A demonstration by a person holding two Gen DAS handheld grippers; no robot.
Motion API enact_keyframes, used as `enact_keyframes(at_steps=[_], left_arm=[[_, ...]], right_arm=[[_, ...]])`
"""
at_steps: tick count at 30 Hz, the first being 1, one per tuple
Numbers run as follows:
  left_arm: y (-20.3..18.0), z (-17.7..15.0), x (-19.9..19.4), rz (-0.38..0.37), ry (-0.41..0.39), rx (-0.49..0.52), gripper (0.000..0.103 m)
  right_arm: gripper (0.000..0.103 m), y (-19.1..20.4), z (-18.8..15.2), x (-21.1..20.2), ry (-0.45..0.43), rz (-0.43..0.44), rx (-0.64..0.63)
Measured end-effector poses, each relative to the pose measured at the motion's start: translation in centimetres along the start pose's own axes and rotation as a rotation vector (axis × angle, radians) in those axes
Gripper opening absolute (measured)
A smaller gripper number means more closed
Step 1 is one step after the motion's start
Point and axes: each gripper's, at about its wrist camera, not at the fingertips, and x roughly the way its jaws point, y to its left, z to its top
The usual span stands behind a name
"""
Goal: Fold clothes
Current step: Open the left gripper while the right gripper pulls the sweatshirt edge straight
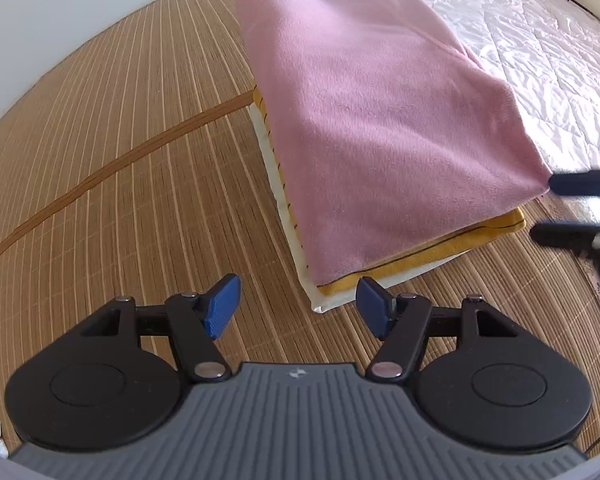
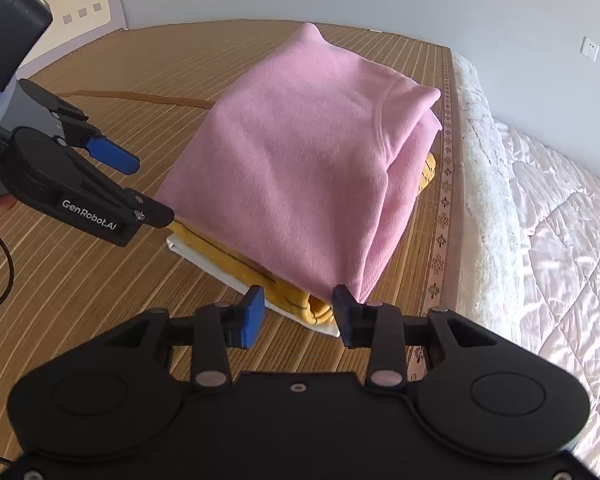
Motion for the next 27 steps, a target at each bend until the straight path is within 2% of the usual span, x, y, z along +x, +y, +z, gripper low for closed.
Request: enact_keyframes(at_steps=[4,8,11,14,18,22,25,27], left_arm=[[0.5,0.7,-1.1,-0.018,-0.055,-0.061,0.07],[0.9,1.4,-1.7,-0.043,-0.123,-0.182,0.07],[0.9,1.9,-1.1,-0.048,-0.142,-0.263,0.07],[0.9,1.8,0.2,-0.021,-0.112,-0.295,0.07],[1.6,0.8,0.5,-0.057,-0.13,-0.377,0.07],[1.7,0.3,0.9,-0.072,-0.137,-0.405,0.07],[1.6,0.0,1.2,-0.075,-0.132,-0.424,0.07],[1.5,-0.2,1.4,-0.079,-0.129,-0.434,0.07]], right_arm=[[0.039,-1.3,2.5,-1.2,-0.088,0.012,0.05],[0.031,-3.4,6.1,-0.4,-0.166,0.077,0.11],[0.024,-4.8,7.7,1.9,-0.152,0.117,0.128],[0.022,-5.4,7.5,3.8,-0.094,0.104,0.088],[0.02,-5.8,7.4,3.3,-0.047,0.081,0.034],[0.021,-4.6,11.2,2.7,-0.074,0.179,-0.029],[0.02,-3.9,14.9,5.2,-0.042,0.306,0.021],[0.02,-3.4,16.7,7.3,-0.043,0.294,0.035]])
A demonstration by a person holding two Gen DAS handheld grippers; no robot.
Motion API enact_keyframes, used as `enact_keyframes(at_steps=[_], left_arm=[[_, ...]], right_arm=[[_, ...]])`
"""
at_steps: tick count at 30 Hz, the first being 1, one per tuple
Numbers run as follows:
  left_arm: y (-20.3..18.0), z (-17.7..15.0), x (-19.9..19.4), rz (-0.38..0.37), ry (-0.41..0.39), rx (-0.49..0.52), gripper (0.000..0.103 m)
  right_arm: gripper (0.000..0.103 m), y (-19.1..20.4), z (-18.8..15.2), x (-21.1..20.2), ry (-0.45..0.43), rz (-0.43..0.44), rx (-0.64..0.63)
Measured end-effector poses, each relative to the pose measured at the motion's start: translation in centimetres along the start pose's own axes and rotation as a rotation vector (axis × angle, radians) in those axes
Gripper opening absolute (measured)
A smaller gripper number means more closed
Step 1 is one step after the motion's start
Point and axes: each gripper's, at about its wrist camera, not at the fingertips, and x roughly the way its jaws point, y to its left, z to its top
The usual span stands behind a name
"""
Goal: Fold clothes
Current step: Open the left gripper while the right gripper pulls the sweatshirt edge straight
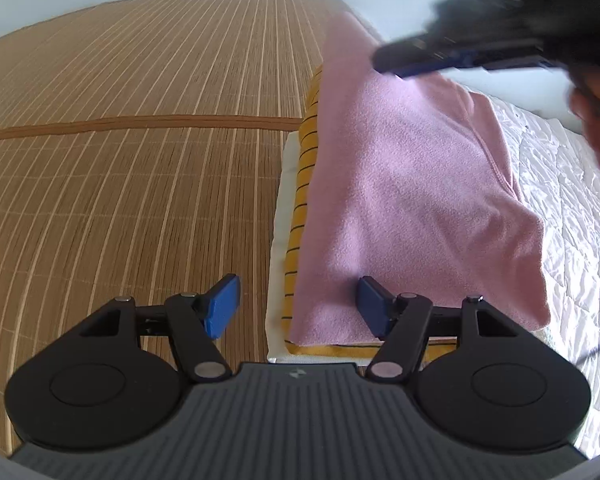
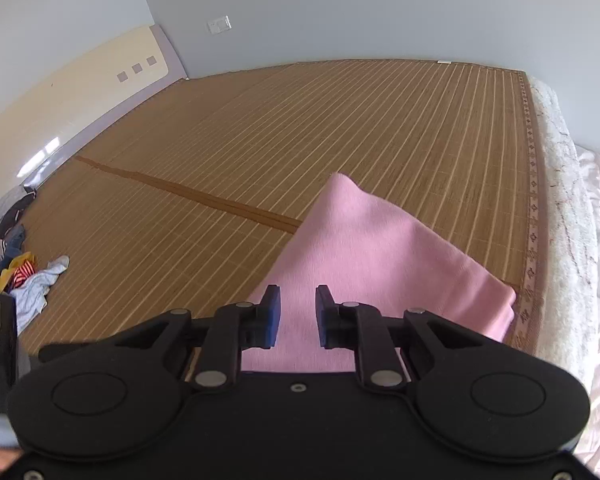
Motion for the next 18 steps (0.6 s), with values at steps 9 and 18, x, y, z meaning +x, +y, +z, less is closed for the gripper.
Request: enact_keyframes(at_steps=[9,18], left_arm=[[-0.3,-0.6,0.0,0.0,0.004,0.0,0.07],[-1.6,-0.2,-2.9,-0.04,-0.031,0.067,0.07]], right_arm=[[0.02,-2.0,0.8,7.1,0.055,-0.076,0.134],[0.022,-2.6,1.1,-1.6,-0.109,-0.134,0.111]])
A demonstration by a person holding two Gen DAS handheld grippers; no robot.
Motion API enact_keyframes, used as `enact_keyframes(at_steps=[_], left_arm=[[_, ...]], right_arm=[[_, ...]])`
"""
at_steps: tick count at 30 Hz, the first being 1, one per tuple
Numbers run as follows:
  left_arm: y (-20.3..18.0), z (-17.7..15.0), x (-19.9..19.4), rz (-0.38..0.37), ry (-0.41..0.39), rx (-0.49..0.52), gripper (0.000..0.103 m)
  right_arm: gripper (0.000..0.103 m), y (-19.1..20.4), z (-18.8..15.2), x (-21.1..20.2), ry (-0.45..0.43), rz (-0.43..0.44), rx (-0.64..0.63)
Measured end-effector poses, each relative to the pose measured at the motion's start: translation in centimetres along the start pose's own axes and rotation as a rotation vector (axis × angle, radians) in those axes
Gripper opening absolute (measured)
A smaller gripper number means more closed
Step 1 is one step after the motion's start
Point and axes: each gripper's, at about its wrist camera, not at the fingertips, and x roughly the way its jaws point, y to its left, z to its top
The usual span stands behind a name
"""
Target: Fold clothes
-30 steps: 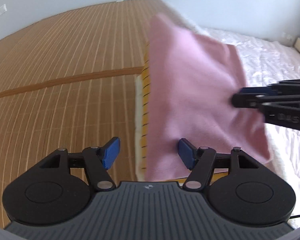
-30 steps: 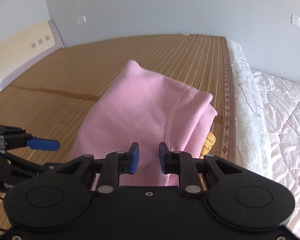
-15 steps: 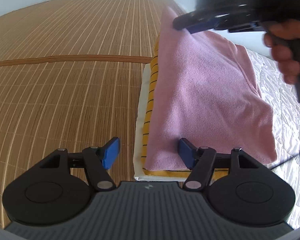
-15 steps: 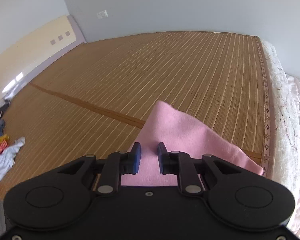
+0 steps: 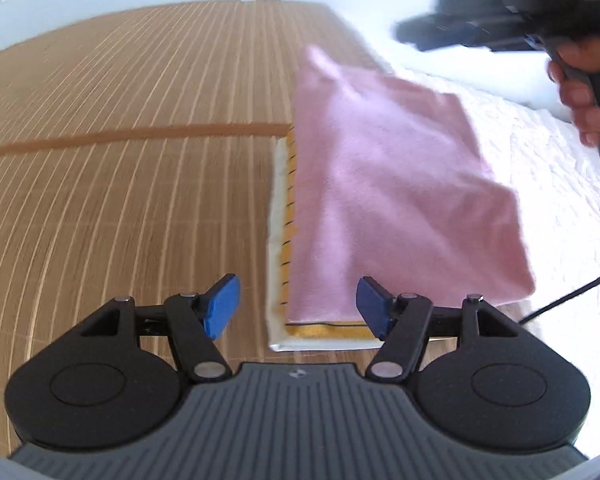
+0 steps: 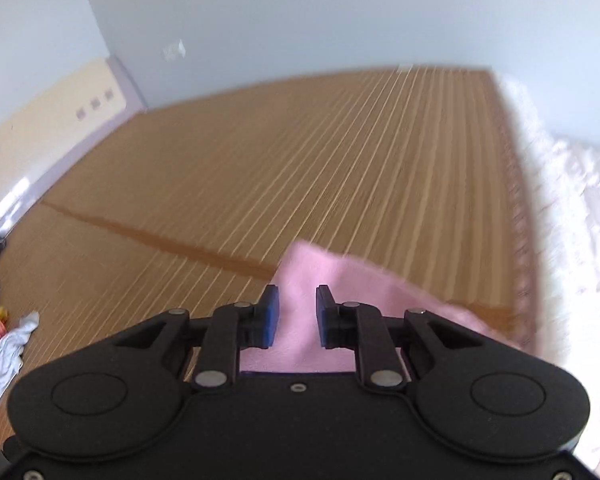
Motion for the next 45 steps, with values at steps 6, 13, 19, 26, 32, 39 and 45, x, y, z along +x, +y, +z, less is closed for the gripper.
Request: enact_keyframes(at_steps=[6,13,19,26,32,39,45], left_arm=[[-1.3,0.2,1.2,-0.031,0.008,0.041,0.07],[-1.4,-2.1,1.9,-0.008,0.05,0.132,0.07],[1.1,-4.2,1.4,-0.001,0.074,0.156,0.07],[2.9,-2.5,2.6,0.046,0.024,0.127,0.07],[4.5,-4.2,1.7,0.046,0.014,0.139,0.07],[2.1,-5.7,3.2,-0.046,0.052,0.258,0.07],[1.4,-4.9,4.6,-0.072,0.038,0.255,0.07]], right_arm=[[0.024,-4.5,-2.4,-1.4,0.032,-0.112,0.071],[0.023,-5.4,-4.8,2.7,0.113,-0.175,0.1],[0.031,-3.7,-6.3,-4.0,0.043,-0.11,0.091],[0.031,1.2,-12.6,-6.6,0.07,0.037,-0.006],[0.031,3.5,-15.5,-5.7,0.056,-0.121,-0.168],[0.036,7.9,-20.4,-5.8,0.131,-0.156,-0.311],[0.028,9.0,-21.2,-4.4,0.153,-0.213,-0.353]])
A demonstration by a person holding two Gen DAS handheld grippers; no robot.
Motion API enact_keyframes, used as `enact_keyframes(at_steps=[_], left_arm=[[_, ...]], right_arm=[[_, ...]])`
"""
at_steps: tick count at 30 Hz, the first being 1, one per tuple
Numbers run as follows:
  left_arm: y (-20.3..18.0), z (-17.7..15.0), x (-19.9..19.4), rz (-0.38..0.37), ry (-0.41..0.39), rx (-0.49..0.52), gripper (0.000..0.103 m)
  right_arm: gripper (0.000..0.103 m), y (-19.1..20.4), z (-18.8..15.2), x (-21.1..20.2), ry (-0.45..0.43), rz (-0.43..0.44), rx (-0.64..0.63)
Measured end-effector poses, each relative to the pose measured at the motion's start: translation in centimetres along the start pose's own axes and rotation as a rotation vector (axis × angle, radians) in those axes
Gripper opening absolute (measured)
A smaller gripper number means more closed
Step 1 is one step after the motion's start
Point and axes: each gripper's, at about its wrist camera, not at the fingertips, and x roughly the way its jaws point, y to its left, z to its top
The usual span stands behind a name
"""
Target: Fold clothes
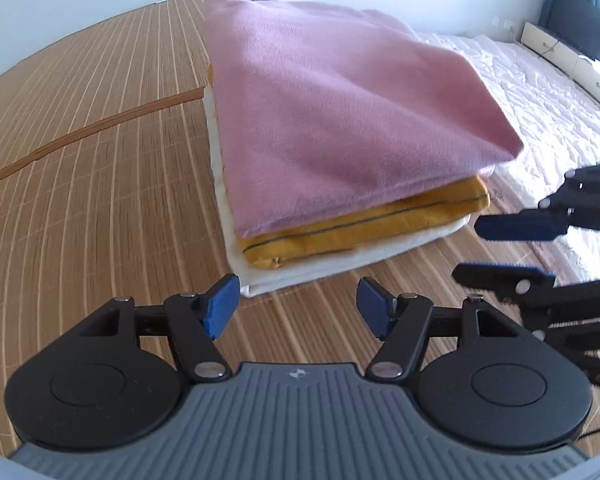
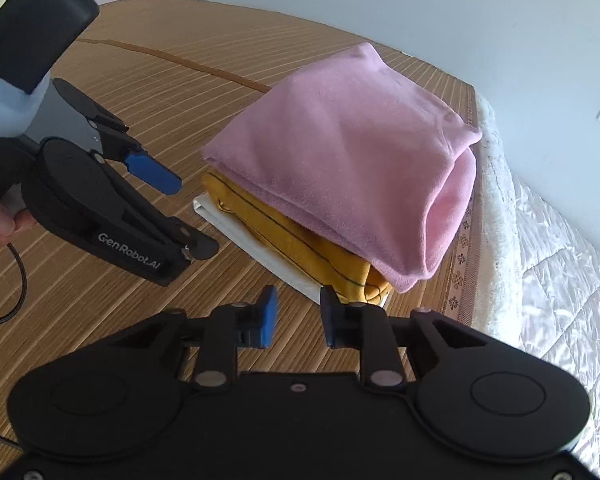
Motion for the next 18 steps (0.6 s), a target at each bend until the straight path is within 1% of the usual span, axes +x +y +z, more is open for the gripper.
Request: enact_keyframes(at_steps=[1,3,4,5,6,8,10,11,12,13,14,15,16,18], left_arm=[[0.1,0.2,0.0,-0.001,-0.007,-0.005,0.07],[0.5,0.6,0.2,0.012,-0.015,-0.004,0.071],[0.9,0.7,0.3,0.024,-0.018,-0.005,0.071],[1.2,0.8,0.4,0.036,-0.02,-0.007,0.071],[1.8,0.9,0.4,0.045,-0.018,-0.017,0.07],[2.8,1.1,0.2,0.05,-0.018,-0.034,0.07],[3.5,0.7,-0.5,0.04,-0.014,-0.041,0.07],[4.0,0.3,-0.9,0.035,-0.013,-0.039,0.07],[4.4,0.0,-1.2,0.03,-0.012,-0.038,0.07],[4.9,-0.3,-1.1,0.019,-0.008,-0.045,0.07],[5.5,-0.5,-0.9,0.006,-0.002,-0.056,0.07],[6.1,-0.7,-0.7,-0.007,0.003,-0.067,0.07],[6.3,-0.8,-0.1,-0.01,0.018,-0.074,0.07],[6.2,-0.7,1.2,0.013,0.051,-0.037,0.07]], right_arm=[[0.032,-0.2,0.0,0.0,-0.004,-0.008,0.017],[0.031,-0.8,0.0,-0.2,-0.02,-0.028,0.056],[0.03,-1.1,0.2,-0.5,-0.042,-0.034,0.076],[0.03,-1.4,0.5,-0.9,-0.064,-0.035,0.094],[0.03,-1.6,0.8,-0.9,-0.069,-0.032,0.098],[0.029,-1.8,1.1,0.1,-0.054,-0.033,0.074],[0.026,-2.4,0.9,1.3,-0.013,-0.062,0.053],[0.026,-3.0,0.7,1.7,0.008,-0.088,0.064],[0.027,-3.8,0.5,1.7,0.025,-0.091,0.088],[0.03,-4.7,0.3,1.2,0.027,-0.072,0.126],[0.035,-5.5,0.0,0.3,0.009,-0.046,0.187],[0.038,-6.3,-0.4,-0.6,-0.01,-0.017,0.252],[0.048,-6.7,-0.7,-0.9,-0.016,0.007,0.298],[0.049,-7.3,-1.5,-1.0,-0.015,0.051,0.372]])
